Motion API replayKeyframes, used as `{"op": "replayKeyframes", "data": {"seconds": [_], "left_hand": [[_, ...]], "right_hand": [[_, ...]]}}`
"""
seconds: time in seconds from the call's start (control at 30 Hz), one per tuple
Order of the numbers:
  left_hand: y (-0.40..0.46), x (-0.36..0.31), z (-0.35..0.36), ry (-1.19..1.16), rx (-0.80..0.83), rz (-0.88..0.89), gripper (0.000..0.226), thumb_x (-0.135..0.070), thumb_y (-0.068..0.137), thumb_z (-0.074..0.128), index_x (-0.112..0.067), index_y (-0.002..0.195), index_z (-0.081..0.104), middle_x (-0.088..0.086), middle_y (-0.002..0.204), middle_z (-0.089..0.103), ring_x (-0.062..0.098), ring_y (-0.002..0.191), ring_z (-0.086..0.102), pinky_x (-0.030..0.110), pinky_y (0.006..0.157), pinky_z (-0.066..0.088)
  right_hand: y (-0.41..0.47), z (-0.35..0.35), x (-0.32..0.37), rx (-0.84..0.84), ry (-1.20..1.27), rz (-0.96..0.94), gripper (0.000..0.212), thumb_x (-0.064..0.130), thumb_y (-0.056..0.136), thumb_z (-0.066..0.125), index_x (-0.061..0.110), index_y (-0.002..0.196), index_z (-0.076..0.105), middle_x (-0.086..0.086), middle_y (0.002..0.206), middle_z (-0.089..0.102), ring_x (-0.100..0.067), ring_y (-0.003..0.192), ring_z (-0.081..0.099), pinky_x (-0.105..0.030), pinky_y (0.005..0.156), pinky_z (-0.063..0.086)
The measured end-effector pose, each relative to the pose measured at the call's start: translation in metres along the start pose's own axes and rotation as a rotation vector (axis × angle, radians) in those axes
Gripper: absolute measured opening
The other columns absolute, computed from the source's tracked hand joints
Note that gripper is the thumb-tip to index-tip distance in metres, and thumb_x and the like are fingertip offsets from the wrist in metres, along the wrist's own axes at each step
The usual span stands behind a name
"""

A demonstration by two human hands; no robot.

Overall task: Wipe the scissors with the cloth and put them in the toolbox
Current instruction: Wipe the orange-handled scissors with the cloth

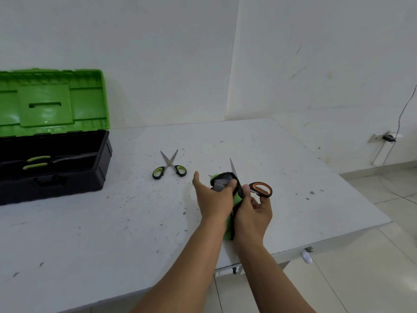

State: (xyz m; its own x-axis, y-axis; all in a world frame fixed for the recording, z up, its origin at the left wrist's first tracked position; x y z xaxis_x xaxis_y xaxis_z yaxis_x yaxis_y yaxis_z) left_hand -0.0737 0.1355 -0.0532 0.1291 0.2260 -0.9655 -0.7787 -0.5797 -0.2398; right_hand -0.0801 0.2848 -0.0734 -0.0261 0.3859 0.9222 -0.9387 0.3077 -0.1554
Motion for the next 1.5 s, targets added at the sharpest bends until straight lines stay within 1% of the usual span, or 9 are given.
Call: {"op": "replayKeyframes", "data": {"seconds": [0.13,0.2,0.37,0.57,0.77,0.9,1.13,1.3,1.5], "left_hand": [[-0.003,0.01,-0.001,-0.133,-0.079,-0.046,0.098,-0.023,0.087,0.086,-0.031,0.162,0.023,0.002,0.132,0.061,0.026,0.118,0.064,0.029,0.083,0.055],[-0.004,0.013,0.004,-0.072,-0.032,-0.024,0.097,-0.028,0.088,0.085,-0.03,0.162,0.024,0.005,0.14,0.058,0.023,0.115,0.064,0.024,0.079,0.053],[0.003,0.021,0.008,-0.058,0.059,-0.016,0.095,-0.028,0.085,0.088,-0.037,0.158,0.028,0.004,0.15,0.051,0.026,0.129,0.061,0.042,0.104,0.057],[0.006,0.032,-0.002,-0.356,-0.064,-0.135,0.086,-0.012,0.086,0.086,-0.034,0.152,0.036,-0.009,0.101,0.056,0.018,0.102,0.068,0.04,0.094,0.061],[0.013,0.04,-0.008,-0.462,-0.197,-0.184,0.079,-0.012,0.084,0.088,-0.036,0.142,0.04,0.008,0.131,0.057,0.027,0.107,0.068,0.046,0.095,0.062],[0.01,0.031,-0.005,-0.33,-0.132,-0.081,0.081,-0.022,0.087,0.086,-0.031,0.151,0.037,0.001,0.116,0.057,0.009,0.091,0.065,0.024,0.073,0.056],[0.015,0.036,0.001,-0.336,-0.018,-0.154,0.089,-0.016,0.085,0.086,-0.037,0.154,0.034,-0.005,0.107,0.061,0.023,0.109,0.068,0.045,0.101,0.059],[0.029,0.043,-0.001,-0.447,-0.07,-0.22,0.089,-0.011,0.085,0.086,-0.035,0.154,0.035,0.01,0.132,0.06,0.03,0.116,0.068,0.05,0.102,0.059],[0.043,0.045,-0.005,-0.533,-0.16,-0.272,0.074,-0.007,0.085,0.082,-0.025,0.148,0.048,0.011,0.126,0.064,0.032,0.112,0.069,0.046,0.096,0.061]], "right_hand": [[-0.002,-0.003,0.002,-0.017,0.013,-0.021,0.007,0.025,0.103,0.066,0.024,0.096,0.067,-0.008,0.066,0.065,-0.019,0.065,0.064,-0.038,0.069,0.053],[0.0,-0.005,0.002,-0.031,-0.011,-0.025,0.008,0.028,0.103,0.066,0.029,0.095,0.067,-0.009,0.068,0.064,-0.02,0.067,0.065,-0.039,0.071,0.054],[0.004,0.0,0.003,-0.007,-0.101,-0.045,0.025,0.029,0.103,0.066,0.04,0.08,0.066,-0.012,0.07,0.063,-0.02,0.067,0.064,-0.039,0.073,0.054],[-0.004,0.004,0.008,-0.012,-0.144,-0.133,0.011,0.025,0.102,0.067,0.026,0.091,0.065,-0.016,0.066,0.062,-0.018,0.06,0.06,-0.035,0.064,0.05],[-0.006,0.004,0.008,-0.006,-0.143,-0.144,0.012,0.027,0.103,0.066,0.025,0.091,0.064,-0.013,0.065,0.059,-0.018,0.059,0.056,-0.035,0.064,0.049],[-0.001,0.002,0.007,-0.001,-0.117,-0.112,0.01,0.029,0.104,0.064,0.025,0.095,0.063,-0.013,0.069,0.061,-0.019,0.063,0.06,-0.035,0.065,0.051],[-0.001,0.002,0.007,0.01,-0.068,-0.101,0.008,0.023,0.103,0.065,0.021,0.096,0.066,-0.009,0.066,0.06,-0.016,0.061,0.06,-0.032,0.062,0.052],[-0.004,-0.003,0.007,-0.022,-0.028,-0.108,0.012,0.021,0.102,0.067,0.023,0.091,0.067,-0.001,0.061,0.057,-0.013,0.058,0.057,-0.03,0.061,0.05],[-0.004,-0.007,0.007,-0.042,0.033,-0.081,0.009,0.024,0.102,0.068,0.026,0.093,0.068,0.008,0.056,0.055,-0.011,0.06,0.059,-0.032,0.064,0.055]]}}
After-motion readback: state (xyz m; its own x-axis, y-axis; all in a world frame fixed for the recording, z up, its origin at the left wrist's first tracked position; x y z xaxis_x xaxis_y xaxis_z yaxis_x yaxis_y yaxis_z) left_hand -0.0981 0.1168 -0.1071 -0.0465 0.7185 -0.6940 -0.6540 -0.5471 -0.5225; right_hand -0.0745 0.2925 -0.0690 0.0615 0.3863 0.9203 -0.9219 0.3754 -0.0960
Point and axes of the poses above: each hand's wrist, its own y-axis towards the middle knuckle, its own z-axis out of the palm, x = y × z, the point moved 10 cm from there along y, towards the middle knuckle
